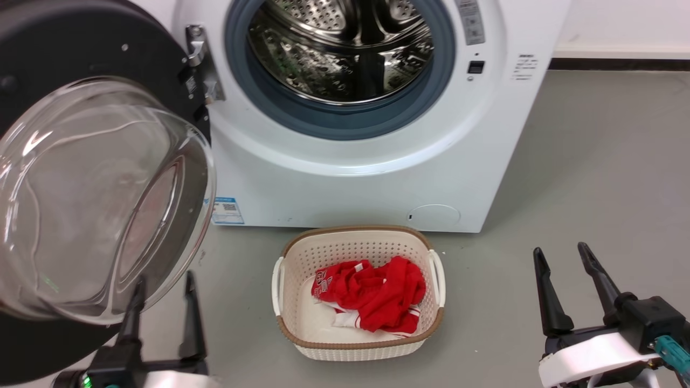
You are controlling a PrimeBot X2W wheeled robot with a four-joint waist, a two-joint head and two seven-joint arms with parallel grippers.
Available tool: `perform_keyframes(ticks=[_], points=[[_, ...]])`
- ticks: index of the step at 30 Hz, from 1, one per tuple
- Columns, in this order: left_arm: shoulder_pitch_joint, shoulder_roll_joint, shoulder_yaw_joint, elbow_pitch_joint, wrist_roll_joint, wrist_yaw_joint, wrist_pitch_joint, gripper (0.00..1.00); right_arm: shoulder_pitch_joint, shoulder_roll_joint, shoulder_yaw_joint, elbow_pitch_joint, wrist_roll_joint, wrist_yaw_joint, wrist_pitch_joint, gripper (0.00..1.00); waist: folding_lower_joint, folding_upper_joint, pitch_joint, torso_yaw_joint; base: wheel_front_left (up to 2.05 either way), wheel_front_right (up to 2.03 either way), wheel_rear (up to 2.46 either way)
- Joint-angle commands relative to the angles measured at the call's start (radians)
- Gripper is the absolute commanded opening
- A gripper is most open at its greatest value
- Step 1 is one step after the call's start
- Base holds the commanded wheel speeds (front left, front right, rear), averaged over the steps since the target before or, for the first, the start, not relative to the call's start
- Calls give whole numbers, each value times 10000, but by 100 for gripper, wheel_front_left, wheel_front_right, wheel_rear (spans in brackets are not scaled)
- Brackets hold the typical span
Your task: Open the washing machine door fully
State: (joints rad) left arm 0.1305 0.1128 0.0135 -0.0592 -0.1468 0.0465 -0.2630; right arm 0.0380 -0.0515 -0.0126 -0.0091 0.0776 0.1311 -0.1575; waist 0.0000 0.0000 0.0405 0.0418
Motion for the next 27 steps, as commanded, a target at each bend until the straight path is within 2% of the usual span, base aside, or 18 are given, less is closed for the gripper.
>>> perform_keyframes(ticks=[1,7,12,27], points=[[-164,-64,-92,-16,117,-53,-25,100,61,24,-32,-94,-84,-7,0,100,0,0,-84,-161,0,0,0],[-788,-158,-417,20,460,-279,-25,100,111,25,-211,-348,-237,-7,104,100,0,0,-170,-506,0,0,0],[-1059,-194,-221,97,696,-216,-25,100,264,25,-130,-364,-208,-7,233,100,0,0,-198,-746,0,0,0],[-1034,-235,108,343,885,-350,-25,100,108,26,-72,-209,-114,-7,102,100,0,0,46,-768,0,0,0]])
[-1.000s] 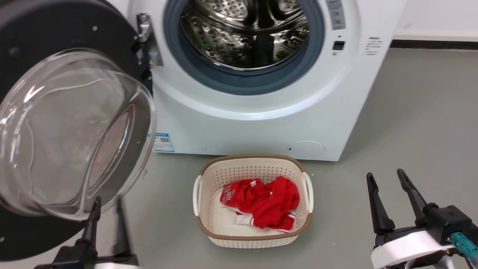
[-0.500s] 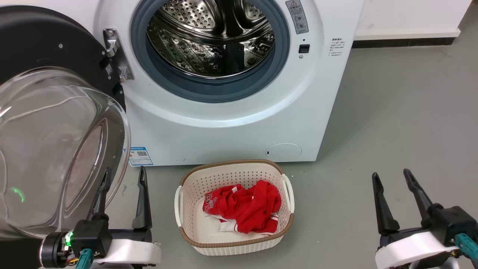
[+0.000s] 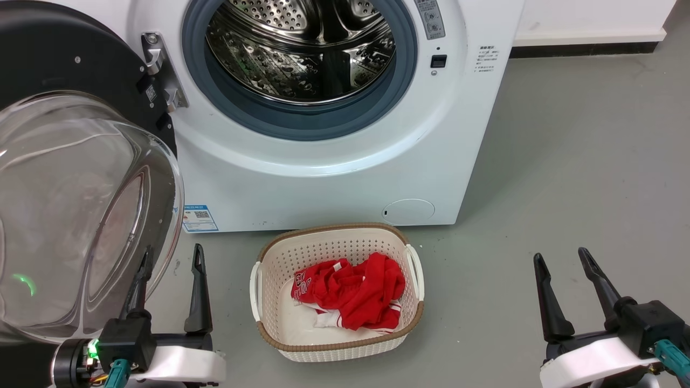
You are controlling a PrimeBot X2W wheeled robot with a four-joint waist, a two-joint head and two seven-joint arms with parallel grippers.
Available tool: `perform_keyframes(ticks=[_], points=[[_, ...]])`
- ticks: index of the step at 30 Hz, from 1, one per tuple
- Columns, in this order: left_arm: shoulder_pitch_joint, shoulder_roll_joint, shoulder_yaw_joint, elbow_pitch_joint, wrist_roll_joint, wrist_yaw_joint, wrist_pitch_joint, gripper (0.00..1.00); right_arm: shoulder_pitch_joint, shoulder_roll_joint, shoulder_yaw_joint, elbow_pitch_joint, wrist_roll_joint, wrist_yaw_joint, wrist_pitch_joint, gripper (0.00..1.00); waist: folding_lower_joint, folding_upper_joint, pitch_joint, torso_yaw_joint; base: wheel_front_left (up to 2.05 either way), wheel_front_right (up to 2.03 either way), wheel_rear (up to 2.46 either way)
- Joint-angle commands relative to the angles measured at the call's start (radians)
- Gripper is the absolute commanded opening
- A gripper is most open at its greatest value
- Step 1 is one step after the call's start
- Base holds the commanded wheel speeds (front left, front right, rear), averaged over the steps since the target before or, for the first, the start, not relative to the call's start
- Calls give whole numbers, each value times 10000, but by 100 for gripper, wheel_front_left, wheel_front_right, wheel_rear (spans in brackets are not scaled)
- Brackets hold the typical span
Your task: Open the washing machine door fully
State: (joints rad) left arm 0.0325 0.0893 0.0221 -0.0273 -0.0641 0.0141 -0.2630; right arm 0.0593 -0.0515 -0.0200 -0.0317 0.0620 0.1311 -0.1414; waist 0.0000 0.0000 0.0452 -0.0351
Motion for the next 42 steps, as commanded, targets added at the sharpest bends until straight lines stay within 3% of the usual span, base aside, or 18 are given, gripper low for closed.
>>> perform_keyframes(ticks=[1,5,6,9,26,42], points=[[-64,-6,19,41,69,-26,-25,100,-103,26,6,22,51,-7,-61,100,0,0,-3,5,0,0,0],[-101,-15,48,103,69,-78,-25,100,-96,26,-12,61,70,-7,-59,100,0,0,-34,15,0,0,0],[-7,-19,36,96,15,-67,0,0,0,0,-6,42,77,0,-2,0,0,0,-35,15,0,0,0],[101,-66,39,364,-30,-68,52,0,111,0,16,266,105,0,17,0,0,0,-41,17,0,0,0],[-275,-138,259,900,-3466,-379,899,0,-296,-195,60,786,3763,-1,372,0,0,0,-92,63,0,0,0],[-531,-187,389,1264,-5983,-602,1488,0,-590,-289,29,1181,6370,-2,684,0,0,0,-138,103,0,0,0]])
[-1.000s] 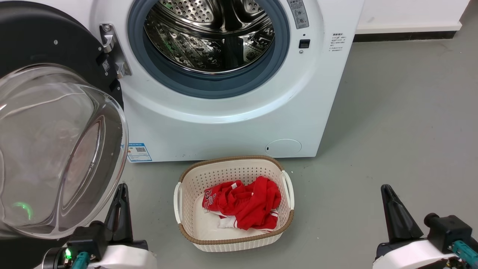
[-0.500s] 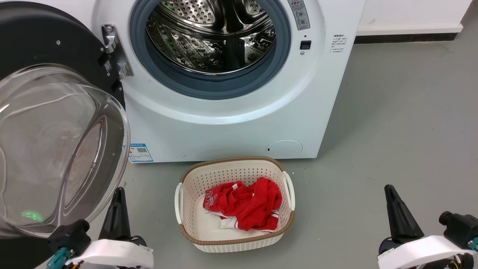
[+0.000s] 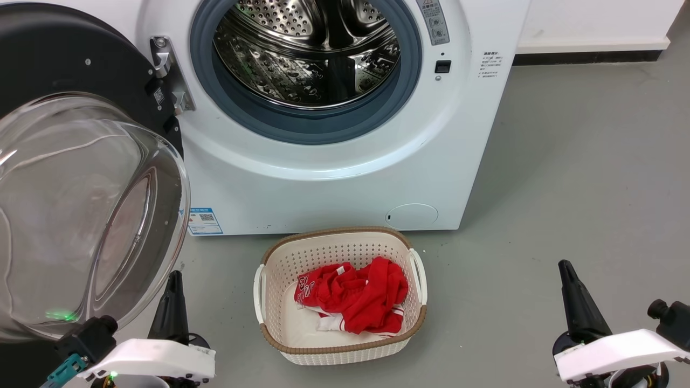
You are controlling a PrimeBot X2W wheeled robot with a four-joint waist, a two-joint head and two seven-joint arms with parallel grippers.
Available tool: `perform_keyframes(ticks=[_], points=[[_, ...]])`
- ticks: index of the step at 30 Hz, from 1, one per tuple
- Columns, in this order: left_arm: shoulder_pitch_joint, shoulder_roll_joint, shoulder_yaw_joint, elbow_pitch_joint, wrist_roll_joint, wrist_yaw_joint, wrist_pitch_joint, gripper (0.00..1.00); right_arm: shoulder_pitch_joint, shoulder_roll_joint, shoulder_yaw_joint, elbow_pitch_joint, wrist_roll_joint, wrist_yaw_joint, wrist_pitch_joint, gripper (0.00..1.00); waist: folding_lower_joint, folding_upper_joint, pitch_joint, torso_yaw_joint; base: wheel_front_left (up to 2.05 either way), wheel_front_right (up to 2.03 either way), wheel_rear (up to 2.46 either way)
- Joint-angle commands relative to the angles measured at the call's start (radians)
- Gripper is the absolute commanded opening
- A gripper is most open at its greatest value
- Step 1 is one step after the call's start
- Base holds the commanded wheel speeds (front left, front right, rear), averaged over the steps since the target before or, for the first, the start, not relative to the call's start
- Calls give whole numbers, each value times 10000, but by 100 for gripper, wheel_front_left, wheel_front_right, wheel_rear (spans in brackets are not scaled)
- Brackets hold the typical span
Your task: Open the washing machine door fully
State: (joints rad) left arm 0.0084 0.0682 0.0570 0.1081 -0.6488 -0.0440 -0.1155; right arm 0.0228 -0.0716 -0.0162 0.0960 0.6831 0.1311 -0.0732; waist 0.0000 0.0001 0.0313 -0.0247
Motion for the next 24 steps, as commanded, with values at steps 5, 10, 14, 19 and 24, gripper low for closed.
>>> perform_keyframes(ticks=[5,10,14,19,24], points=[[-391,4,96,66,-1176,-121,266,0,-369,-114,-41,73,1223,-2,145,0,0,-1,-21,18,0,0,0],[-469,-10,138,175,-1871,-186,436,0,-430,-127,-67,182,1933,-2,247,0,0,-1,-36,31,0,0,0],[-517,-21,170,256,-2400,-233,562,0,-504,-135,-90,267,2469,-2,324,0,0,-1,-48,42,0,0,0],[-586,-32,211,352,-3038,-293,715,0,-578,-142,-122,374,3114,-2,424,0,0,-1,-63,55,0,0,0],[-658,-47,247,448,-3648,-353,870,0,-645,-146,-154,473,3725,-2,519,0,0,-1,-78,69,0,0,0]])
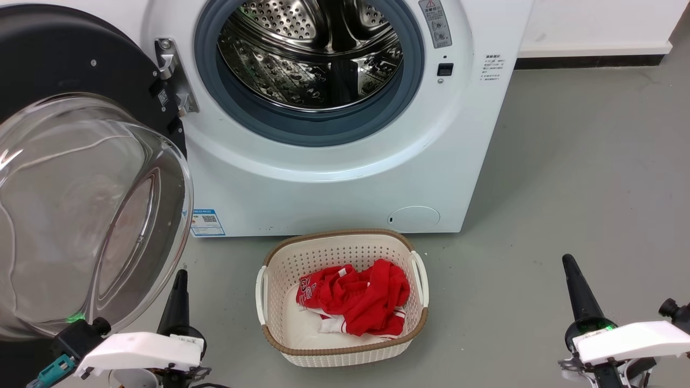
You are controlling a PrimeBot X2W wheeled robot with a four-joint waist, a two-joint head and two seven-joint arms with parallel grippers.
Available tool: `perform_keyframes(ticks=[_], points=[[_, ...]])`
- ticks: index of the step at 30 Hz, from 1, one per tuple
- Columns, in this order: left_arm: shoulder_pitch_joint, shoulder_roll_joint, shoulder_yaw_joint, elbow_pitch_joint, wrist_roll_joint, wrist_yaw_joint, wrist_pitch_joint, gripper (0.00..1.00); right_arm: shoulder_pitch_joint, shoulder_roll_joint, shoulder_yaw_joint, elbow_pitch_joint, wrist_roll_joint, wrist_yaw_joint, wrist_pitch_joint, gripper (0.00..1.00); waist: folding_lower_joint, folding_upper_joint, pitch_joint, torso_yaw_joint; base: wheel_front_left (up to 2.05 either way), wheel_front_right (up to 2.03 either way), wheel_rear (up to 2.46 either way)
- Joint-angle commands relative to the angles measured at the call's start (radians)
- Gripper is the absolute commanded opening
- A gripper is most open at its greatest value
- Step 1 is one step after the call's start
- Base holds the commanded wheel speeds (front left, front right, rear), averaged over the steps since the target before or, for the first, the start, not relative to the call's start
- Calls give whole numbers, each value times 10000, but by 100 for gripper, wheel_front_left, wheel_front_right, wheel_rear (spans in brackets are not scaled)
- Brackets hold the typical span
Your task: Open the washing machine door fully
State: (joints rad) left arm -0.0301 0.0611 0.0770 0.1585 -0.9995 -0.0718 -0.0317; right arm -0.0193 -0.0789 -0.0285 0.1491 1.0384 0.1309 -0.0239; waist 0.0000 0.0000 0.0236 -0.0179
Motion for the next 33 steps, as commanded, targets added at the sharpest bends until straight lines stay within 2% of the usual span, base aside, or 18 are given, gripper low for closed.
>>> perform_keyframes(ticks=[1,33], points=[[-286,21,56,-36,-262,-87,53,0,-237,-73,-38,-40,289,0,44,0,0,0,-4,3,0,0,0],[-617,-52,238,478,-3528,-373,849,0,-634,-47,-264,513,3520,-2,602,0,0,0,-101,88,0,0,0]])
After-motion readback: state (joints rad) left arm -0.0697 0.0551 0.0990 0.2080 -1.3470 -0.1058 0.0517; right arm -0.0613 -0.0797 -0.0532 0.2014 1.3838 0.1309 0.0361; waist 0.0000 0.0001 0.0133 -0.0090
